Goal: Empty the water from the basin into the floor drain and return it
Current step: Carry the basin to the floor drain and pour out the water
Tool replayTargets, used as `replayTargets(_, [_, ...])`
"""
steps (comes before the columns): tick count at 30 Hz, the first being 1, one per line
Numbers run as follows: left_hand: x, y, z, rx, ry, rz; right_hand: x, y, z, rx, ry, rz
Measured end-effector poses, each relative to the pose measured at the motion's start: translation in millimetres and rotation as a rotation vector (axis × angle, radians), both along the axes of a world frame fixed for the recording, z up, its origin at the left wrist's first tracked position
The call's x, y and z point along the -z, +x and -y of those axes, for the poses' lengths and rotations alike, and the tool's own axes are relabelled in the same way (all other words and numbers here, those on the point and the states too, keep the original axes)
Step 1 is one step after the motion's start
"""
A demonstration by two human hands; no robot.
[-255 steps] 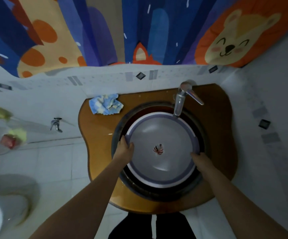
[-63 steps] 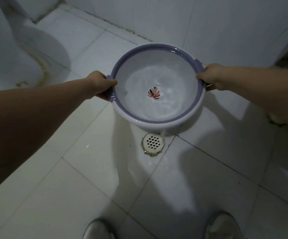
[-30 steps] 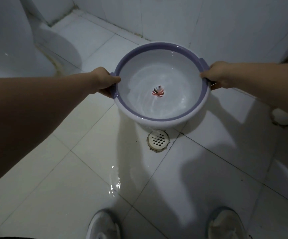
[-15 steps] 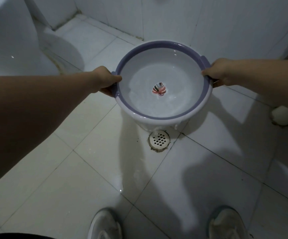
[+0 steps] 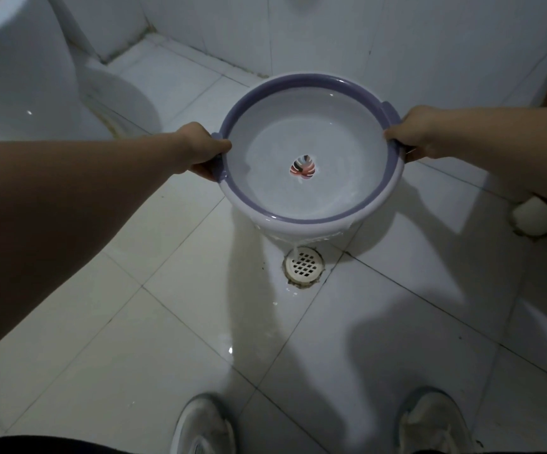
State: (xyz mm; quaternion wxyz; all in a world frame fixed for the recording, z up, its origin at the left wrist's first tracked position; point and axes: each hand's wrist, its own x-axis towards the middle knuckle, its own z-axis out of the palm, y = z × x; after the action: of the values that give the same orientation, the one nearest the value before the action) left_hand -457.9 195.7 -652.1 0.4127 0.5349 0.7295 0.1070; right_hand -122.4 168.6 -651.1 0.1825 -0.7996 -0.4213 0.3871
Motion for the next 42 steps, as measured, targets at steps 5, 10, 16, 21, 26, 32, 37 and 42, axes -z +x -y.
replayTargets(5, [-3,0,1,-0.006,0.014,-0.021,-5,-2,2,-0.019,-0.002,0.019])
replayTargets(10, [-3,-1,2,-0.012,0.043,-0.024,-8,-2,3,-0.022,0.015,0.022])
replayTargets(16, [-1,0,4,-0.014,0.076,-0.015,-8,1,1,-0.002,0.015,0.016])
replayTargets(21, [-2,4,5,-0.012,0.092,-0.01,-8,3,2,0.006,0.013,0.029])
replayTargets(26, [-4,7,5,-0.018,0.093,-0.009,-8,6,1,0.005,0.023,0.045])
replayTargets(32, [-3,10,6,-0.028,0.096,0.013,-5,10,-1,0.003,0.038,0.054])
replayTargets(37, [-4,12,6,-0.025,0.099,0.002,-5,10,-1,0.002,0.045,0.036])
replayTargets(42, [-3,11,7,-0.022,0.096,-0.007,-6,9,1,-0.011,0.047,0.029])
